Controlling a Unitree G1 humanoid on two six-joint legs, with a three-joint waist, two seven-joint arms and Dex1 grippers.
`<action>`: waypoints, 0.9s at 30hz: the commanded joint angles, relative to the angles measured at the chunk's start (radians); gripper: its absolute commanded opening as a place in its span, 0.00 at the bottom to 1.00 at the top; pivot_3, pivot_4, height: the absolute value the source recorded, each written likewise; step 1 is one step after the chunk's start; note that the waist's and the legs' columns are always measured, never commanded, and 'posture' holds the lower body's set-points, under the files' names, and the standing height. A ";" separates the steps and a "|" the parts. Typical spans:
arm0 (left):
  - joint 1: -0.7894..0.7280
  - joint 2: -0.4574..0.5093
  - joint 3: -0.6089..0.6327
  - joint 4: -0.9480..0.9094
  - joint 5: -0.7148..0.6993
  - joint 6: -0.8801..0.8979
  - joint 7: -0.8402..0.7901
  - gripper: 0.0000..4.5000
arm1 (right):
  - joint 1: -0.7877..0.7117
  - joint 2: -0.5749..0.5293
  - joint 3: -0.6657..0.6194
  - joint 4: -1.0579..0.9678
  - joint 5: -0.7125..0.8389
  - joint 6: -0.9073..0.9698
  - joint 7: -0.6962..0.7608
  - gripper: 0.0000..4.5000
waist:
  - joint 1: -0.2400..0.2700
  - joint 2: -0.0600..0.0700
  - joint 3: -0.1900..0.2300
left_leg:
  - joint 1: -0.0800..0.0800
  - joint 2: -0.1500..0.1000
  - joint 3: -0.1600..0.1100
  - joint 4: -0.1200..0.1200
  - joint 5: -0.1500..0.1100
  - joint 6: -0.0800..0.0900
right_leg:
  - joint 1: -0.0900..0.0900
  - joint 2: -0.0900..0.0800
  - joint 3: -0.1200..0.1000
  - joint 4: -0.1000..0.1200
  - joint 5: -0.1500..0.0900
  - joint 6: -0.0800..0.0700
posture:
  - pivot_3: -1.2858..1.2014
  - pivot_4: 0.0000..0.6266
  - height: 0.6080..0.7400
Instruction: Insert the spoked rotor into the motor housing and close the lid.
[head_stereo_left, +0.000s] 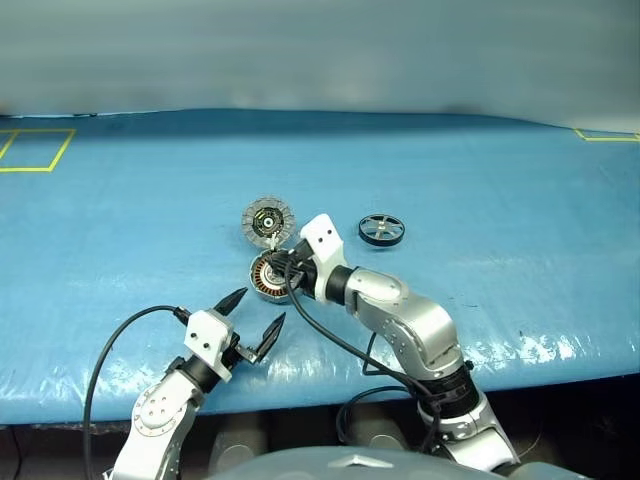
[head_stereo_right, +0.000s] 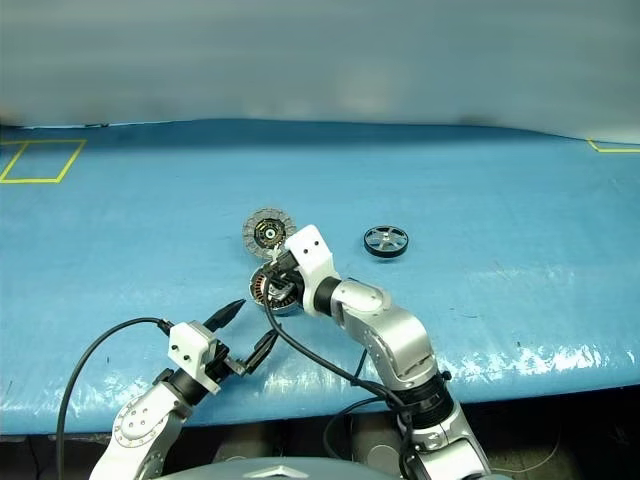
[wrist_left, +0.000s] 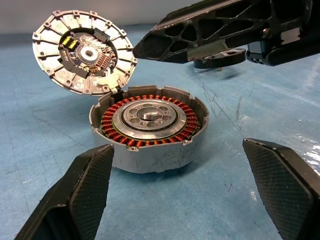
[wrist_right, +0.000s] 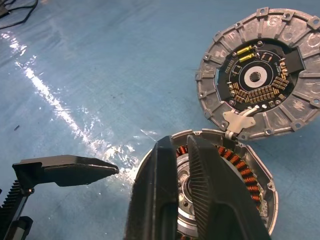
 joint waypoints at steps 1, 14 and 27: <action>0.003 -0.006 0.000 -0.024 -0.002 -0.029 0.003 1.00 | -0.042 0.008 0.018 -0.027 -0.014 0.034 -0.032 0.00 | -0.001 0.000 0.000 | 0.000 0.000 0.000 0.000 0.000 0.000 | 0.000 0.000 0.000 0.000 0.000 0.000 | 0.52 0.24 1.00; 0.014 -0.018 -0.005 -0.015 -0.001 -0.040 0.004 1.00 | -0.109 -0.045 0.100 0.037 -0.040 0.130 -0.034 0.00 | -0.001 0.000 0.000 | 0.000 0.000 0.000 0.000 0.000 0.000 | 0.000 0.000 0.000 0.000 0.000 0.000 | 0.52 0.24 1.00; 0.022 -0.020 -0.008 -0.016 -0.002 -0.042 0.007 1.00 | -0.105 -0.050 0.118 0.096 -0.054 0.097 -0.026 0.00 | -0.002 0.000 0.000 | 0.000 0.000 0.000 0.000 0.000 0.000 | 0.000 0.000 -0.001 0.000 0.000 0.001 | 0.52 0.24 1.00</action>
